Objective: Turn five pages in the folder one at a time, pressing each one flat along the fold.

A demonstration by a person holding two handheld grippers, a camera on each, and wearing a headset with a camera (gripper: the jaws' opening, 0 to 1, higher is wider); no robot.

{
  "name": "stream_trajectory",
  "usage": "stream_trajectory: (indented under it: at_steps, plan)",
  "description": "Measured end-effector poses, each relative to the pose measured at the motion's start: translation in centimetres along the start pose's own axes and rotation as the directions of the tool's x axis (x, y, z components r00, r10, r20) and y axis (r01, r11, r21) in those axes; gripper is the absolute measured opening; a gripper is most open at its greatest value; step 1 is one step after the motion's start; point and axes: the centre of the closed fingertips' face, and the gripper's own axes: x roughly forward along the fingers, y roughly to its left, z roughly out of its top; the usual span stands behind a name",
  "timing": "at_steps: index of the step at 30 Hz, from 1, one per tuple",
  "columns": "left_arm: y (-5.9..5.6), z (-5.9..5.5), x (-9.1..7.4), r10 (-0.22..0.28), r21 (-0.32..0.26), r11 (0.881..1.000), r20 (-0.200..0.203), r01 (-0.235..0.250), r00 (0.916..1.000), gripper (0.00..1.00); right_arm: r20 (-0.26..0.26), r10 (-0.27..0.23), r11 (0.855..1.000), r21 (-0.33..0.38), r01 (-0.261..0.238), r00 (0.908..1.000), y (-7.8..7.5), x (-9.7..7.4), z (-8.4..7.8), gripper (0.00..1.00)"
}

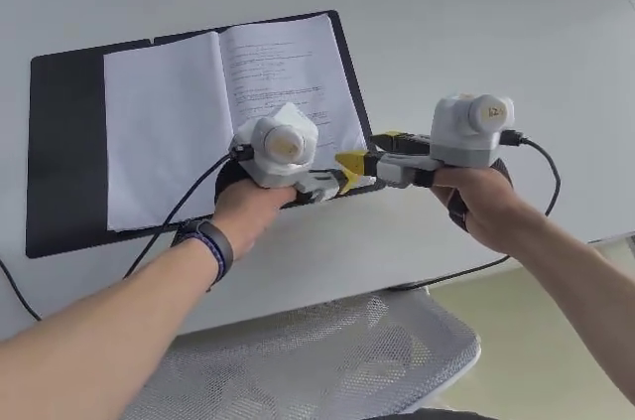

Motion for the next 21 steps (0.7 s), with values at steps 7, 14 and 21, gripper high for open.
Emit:
stream_trajectory:
  at_steps: [7,14,21]
  plan:
    - [0.8,-0.5,0.6,0.044,0.085,0.995,-0.003,-0.044,0.999,0.54,-0.014,0.01,1.0,-0.008,-0.01,0.9998,-0.2,1.0,0.3,0.48]
    - [1.4,-0.5,0.6,0.043,0.081,0.996,0.007,-0.044,0.999,0.49,-0.021,0.017,1.0,-0.01,-0.017,0.9996,-0.2,1.6,0.4,0.48]
    - [1.7,-0.6,0.6,0.048,0.078,0.996,0.011,-0.048,0.9988,0.44,-0.008,0.009,1.0,0.002,-0.009,0.9999,-0.6,2.0,1.0,0.49]
